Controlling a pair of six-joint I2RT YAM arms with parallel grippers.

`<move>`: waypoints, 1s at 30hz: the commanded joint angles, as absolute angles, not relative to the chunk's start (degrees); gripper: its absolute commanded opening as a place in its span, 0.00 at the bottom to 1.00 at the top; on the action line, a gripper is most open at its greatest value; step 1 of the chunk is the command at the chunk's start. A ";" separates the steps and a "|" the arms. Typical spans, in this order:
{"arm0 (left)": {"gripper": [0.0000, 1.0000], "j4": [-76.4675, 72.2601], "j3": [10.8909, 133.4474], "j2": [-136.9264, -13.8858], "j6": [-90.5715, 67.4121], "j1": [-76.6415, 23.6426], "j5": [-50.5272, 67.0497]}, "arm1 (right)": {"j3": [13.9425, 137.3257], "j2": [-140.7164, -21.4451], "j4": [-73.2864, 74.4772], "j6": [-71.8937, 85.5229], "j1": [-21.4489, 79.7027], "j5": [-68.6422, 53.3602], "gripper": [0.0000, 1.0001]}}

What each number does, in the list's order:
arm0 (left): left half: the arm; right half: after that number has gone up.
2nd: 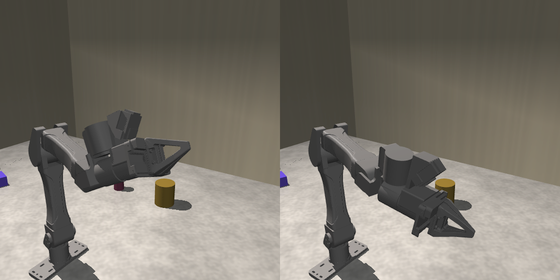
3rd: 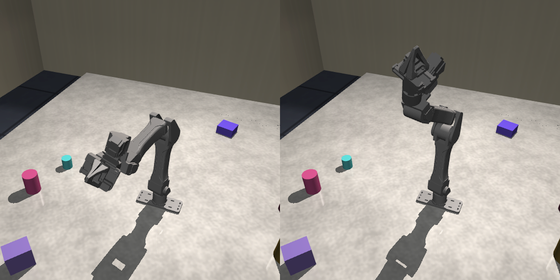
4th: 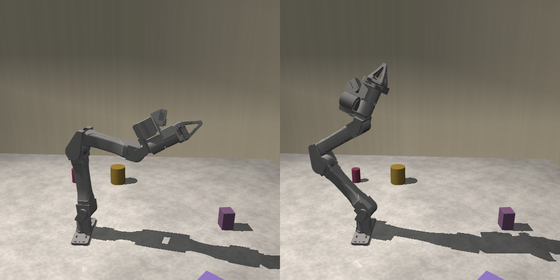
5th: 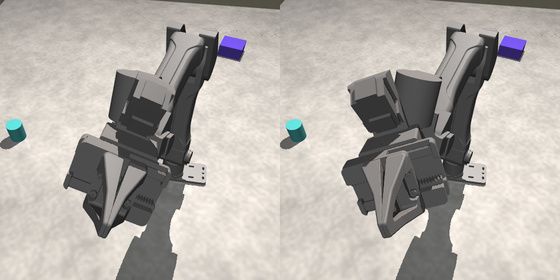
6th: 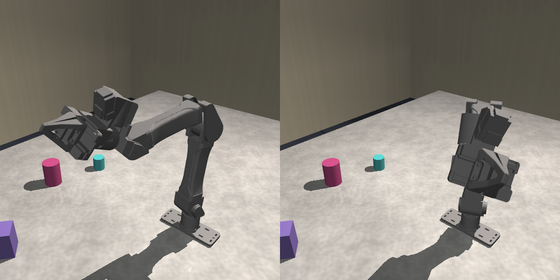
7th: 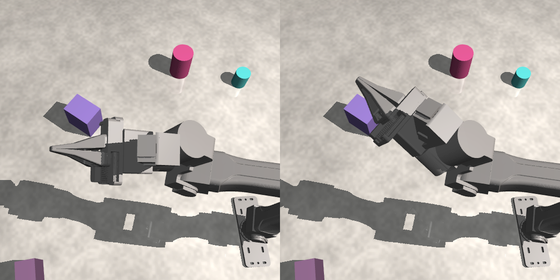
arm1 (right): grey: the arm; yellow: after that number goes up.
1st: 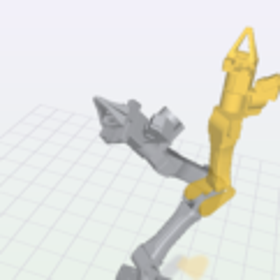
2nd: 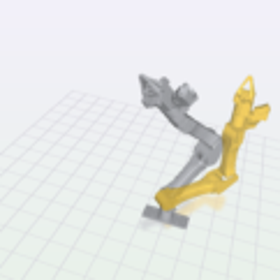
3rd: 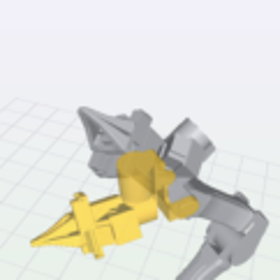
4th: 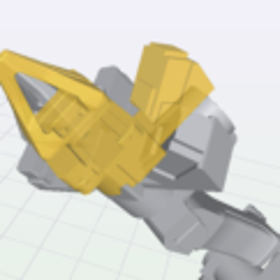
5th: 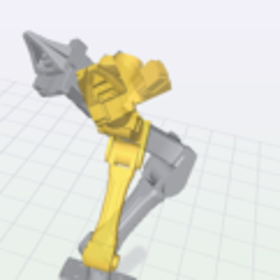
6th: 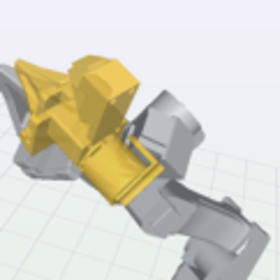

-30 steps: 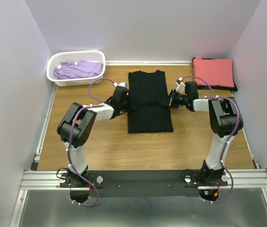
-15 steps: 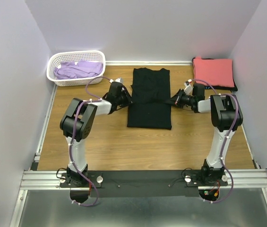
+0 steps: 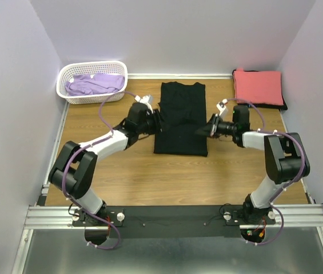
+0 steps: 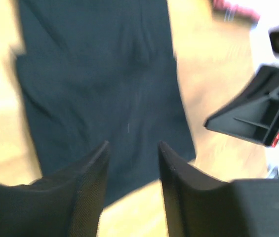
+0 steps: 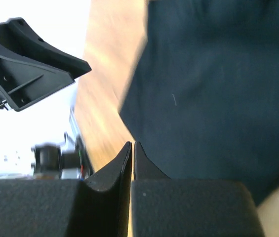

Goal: Fold and stack the t-shirts
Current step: Fold the tshirt

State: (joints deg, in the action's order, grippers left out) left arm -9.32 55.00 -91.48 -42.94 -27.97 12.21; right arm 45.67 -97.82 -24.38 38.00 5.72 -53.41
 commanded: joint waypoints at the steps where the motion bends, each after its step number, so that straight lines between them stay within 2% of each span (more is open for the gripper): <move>1: 0.46 -5.10 49.05 -93.95 -41.40 -29.79 15.47 | 39.65 -100.71 -17.75 32.79 6.59 -56.42 0.10; 5: 0.35 -5.45 45.53 -97.46 -42.36 -29.79 17.84 | 35.25 -104.93 -18.02 31.99 6.33 -54.15 0.09; 14: 0.26 -3.44 43.24 -97.39 -45.70 -28.30 15.74 | 32.70 -111.80 -17.75 35.42 -1.13 -52.03 0.05; 20: 0.27 -2.81 42.19 -94.23 -45.44 -28.47 15.12 | 34.10 -102.25 -13.46 31.56 1.39 -52.30 0.06; 23: 0.37 -2.11 41.49 -89.14 -45.44 -29.88 13.45 | 35.15 -97.66 -12.83 31.55 5.00 -53.52 0.06; 30: 0.40 -0.09 43.77 -85.86 -45.62 -34.89 9.85 | 39.54 -96.41 -12.83 33.40 13.53 -54.93 0.06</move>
